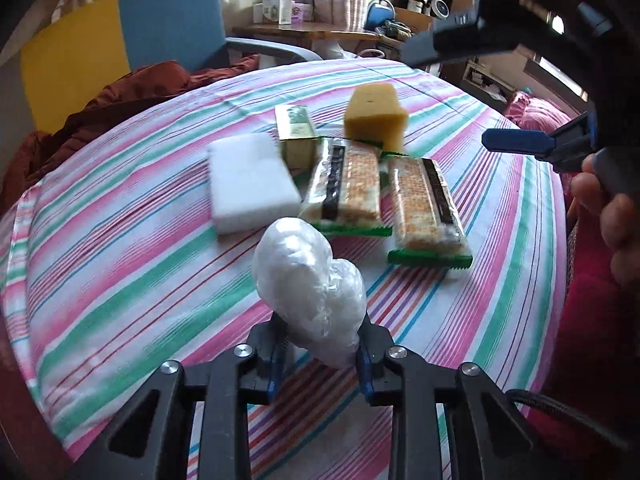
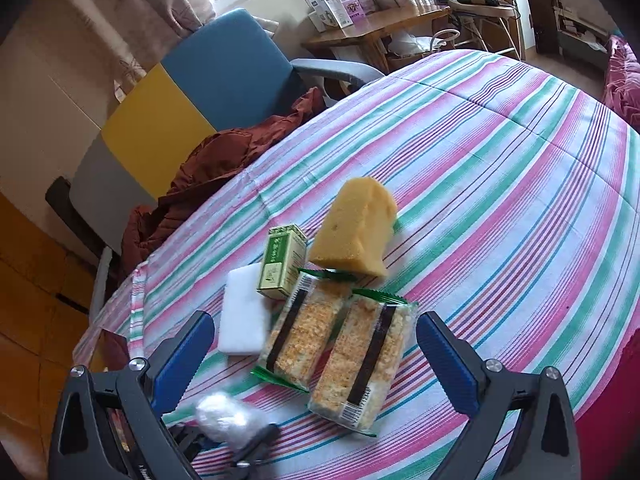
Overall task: Organize objects
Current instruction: 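Grasp another plastic-wrapped cotton ball with the left tool while the right tool grasps a cracker packet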
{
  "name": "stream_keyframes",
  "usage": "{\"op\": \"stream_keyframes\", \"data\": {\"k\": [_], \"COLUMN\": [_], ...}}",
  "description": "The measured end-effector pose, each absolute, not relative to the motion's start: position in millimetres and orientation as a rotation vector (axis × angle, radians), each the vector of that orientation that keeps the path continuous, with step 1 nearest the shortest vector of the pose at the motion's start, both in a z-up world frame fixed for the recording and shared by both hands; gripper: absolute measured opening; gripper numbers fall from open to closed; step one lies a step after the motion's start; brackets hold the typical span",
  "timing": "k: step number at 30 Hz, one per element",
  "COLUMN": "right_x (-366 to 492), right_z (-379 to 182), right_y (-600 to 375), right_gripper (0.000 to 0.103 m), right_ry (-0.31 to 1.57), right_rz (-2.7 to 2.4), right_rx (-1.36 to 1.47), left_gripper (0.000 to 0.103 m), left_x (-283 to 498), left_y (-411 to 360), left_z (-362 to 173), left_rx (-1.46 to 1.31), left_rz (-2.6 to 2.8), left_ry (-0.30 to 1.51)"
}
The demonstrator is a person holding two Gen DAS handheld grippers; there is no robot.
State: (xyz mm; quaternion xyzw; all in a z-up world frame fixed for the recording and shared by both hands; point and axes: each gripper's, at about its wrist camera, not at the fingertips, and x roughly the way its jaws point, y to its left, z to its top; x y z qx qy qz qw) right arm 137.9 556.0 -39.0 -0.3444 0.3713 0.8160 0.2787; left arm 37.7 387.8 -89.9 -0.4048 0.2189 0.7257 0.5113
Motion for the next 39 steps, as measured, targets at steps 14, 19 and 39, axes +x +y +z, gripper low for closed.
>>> {"op": "stream_keyframes", "data": {"k": [14, 19, 39], "right_x": [116.3, 107.5, 96.7], "right_z": [-75.4, -88.6, -102.4], "right_y": [558.4, 554.5, 546.8], "right_gripper": [0.099, 0.081, 0.068], "right_ry": [0.854, 0.790, 0.688], "right_rz": [1.949, 1.888, 1.896], "right_rx": [-1.204, -1.305, -1.407], "left_gripper": [0.031, 0.031, 0.031], "left_x": [48.1, 47.3, 41.9], "left_y": [321.8, 319.9, 320.1], "left_z": [-90.1, -91.8, -97.3], "left_rx": [-0.977, -0.975, -0.954], "left_rz": [1.834, 1.839, 1.846], "left_ry": [0.450, 0.431, 0.400]}}
